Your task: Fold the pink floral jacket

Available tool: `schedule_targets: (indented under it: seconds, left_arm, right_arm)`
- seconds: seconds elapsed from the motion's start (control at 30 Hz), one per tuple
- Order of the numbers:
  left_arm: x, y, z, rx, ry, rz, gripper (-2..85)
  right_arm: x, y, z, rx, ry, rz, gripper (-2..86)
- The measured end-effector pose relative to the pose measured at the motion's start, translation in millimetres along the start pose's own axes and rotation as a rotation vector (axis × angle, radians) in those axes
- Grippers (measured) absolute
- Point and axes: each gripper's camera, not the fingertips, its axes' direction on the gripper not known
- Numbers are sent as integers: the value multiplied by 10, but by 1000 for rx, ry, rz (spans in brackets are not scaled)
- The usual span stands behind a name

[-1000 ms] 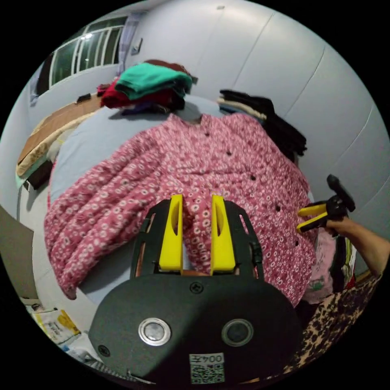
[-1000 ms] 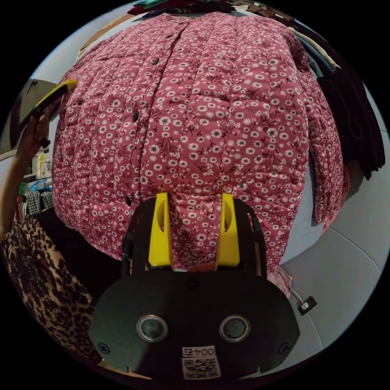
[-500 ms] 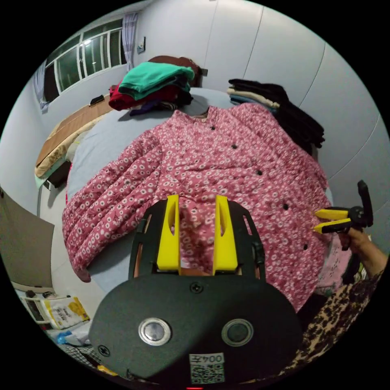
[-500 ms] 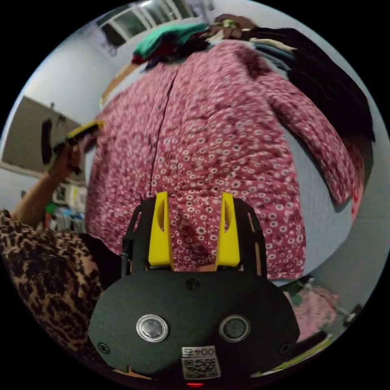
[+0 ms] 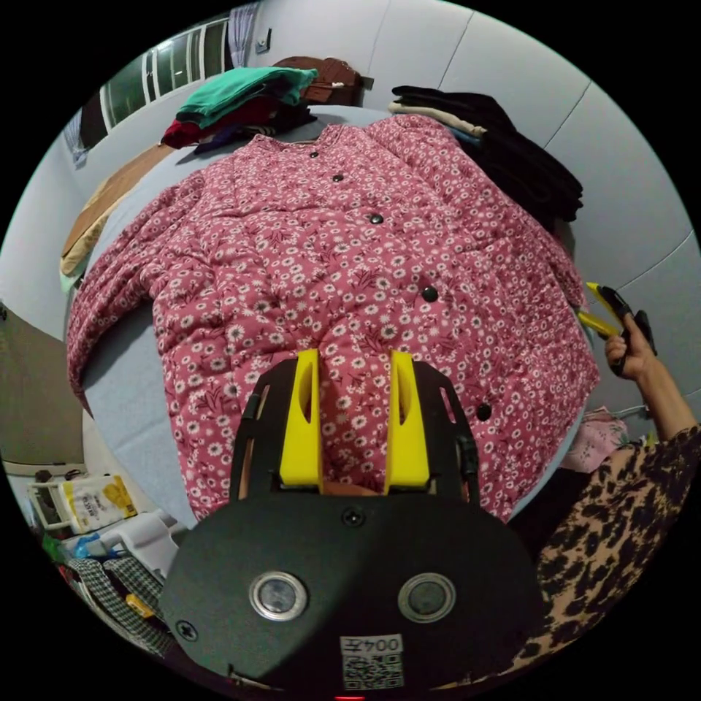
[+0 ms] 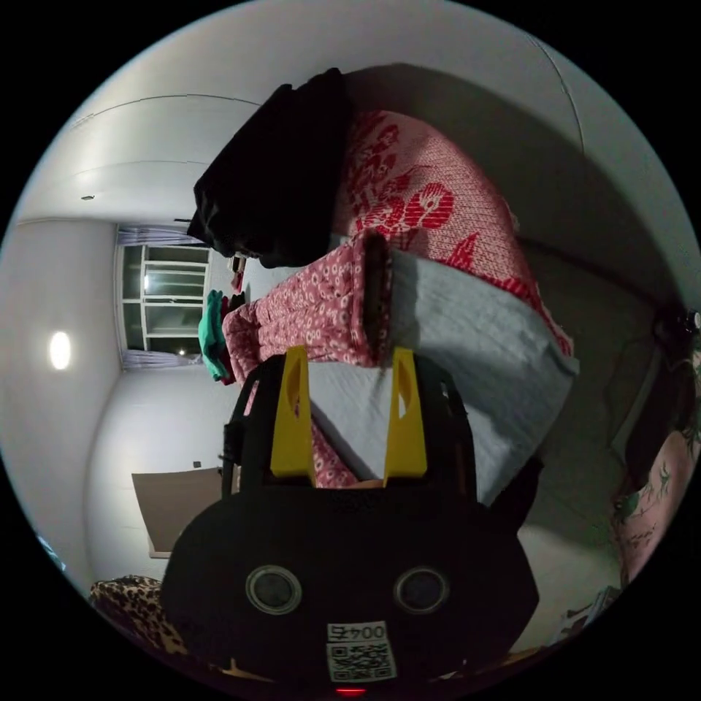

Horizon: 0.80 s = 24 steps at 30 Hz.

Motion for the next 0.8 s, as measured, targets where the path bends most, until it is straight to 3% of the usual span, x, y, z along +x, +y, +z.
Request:
schedule_targets:
  seconds: [0.2, 0.27, 0.37, 0.43, 0.5, 0.7, 0.8]
  left_arm:
    - [262, -53, 63, -16, -69, -38, 134]
    - [317, -71, 74, -24, -76, -49, 135]
    - [399, -69, 85, -25, -84, -58, 134]
    - [463, -62, 94, -24, -90, -61, 134]
    - [508, -58, 101, -25, -95, -62, 135]
    - [628, -17, 117, -15, -98, -62, 135]
    - [677, -11, 126, -21, -98, -55, 135]
  right_arm:
    - [-215, -165, -68, -81, 116, -149, 63]
    - [-592, -158, -211, -63, 179, -321, 49]
    - [-1582, -22, -515, -52, 323, -777, 43]
    - [-2271, 152, -840, 72, 576, -1115, 40]
    - [-2513, 147, -1032, 173, 744, -1222, 39]
    - [-2025, -437, -782, -50, 931, -1103, 43]
    - [-1716, -600, -685, -68, 892, -995, 49]
